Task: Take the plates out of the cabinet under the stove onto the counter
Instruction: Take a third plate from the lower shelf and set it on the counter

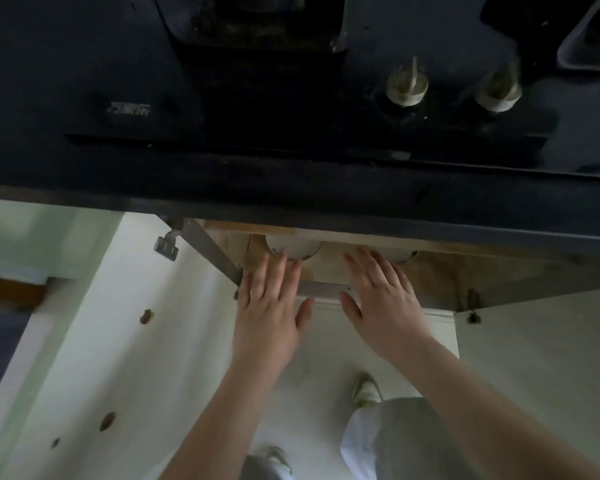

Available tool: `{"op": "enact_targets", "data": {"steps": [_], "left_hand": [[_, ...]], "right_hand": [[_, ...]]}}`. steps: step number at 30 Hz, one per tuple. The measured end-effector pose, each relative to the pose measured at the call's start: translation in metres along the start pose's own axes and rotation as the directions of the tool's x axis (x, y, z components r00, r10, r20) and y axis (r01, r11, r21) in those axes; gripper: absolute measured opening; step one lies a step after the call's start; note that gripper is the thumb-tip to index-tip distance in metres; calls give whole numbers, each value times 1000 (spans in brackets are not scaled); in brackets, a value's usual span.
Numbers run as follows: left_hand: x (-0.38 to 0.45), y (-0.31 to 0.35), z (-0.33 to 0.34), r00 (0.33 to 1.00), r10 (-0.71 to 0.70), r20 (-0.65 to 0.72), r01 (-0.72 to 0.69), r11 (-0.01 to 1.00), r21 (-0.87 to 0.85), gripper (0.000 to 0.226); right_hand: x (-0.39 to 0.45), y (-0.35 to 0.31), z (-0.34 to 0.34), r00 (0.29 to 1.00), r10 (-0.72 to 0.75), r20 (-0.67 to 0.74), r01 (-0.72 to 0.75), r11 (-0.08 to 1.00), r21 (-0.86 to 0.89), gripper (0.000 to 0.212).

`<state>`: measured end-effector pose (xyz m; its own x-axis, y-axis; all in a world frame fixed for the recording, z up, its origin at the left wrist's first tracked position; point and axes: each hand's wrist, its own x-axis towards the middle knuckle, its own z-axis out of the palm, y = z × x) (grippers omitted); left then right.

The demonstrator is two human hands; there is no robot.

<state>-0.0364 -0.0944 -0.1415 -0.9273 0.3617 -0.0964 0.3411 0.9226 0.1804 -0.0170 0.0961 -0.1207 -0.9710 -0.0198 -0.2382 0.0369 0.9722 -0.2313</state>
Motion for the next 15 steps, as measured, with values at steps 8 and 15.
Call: {"op": "enact_targets", "data": {"steps": [8, 15], "left_hand": [[59, -31, 70, 992, 90, -90, -89, 996, 11, 58], [96, -52, 105, 983, 48, -175, -46, 999, 17, 65]], "right_hand": [[49, 33, 51, 999, -13, -48, 7, 994, -110, 61], [70, 45, 77, 988, -63, -142, 51, 995, -90, 59]]}}
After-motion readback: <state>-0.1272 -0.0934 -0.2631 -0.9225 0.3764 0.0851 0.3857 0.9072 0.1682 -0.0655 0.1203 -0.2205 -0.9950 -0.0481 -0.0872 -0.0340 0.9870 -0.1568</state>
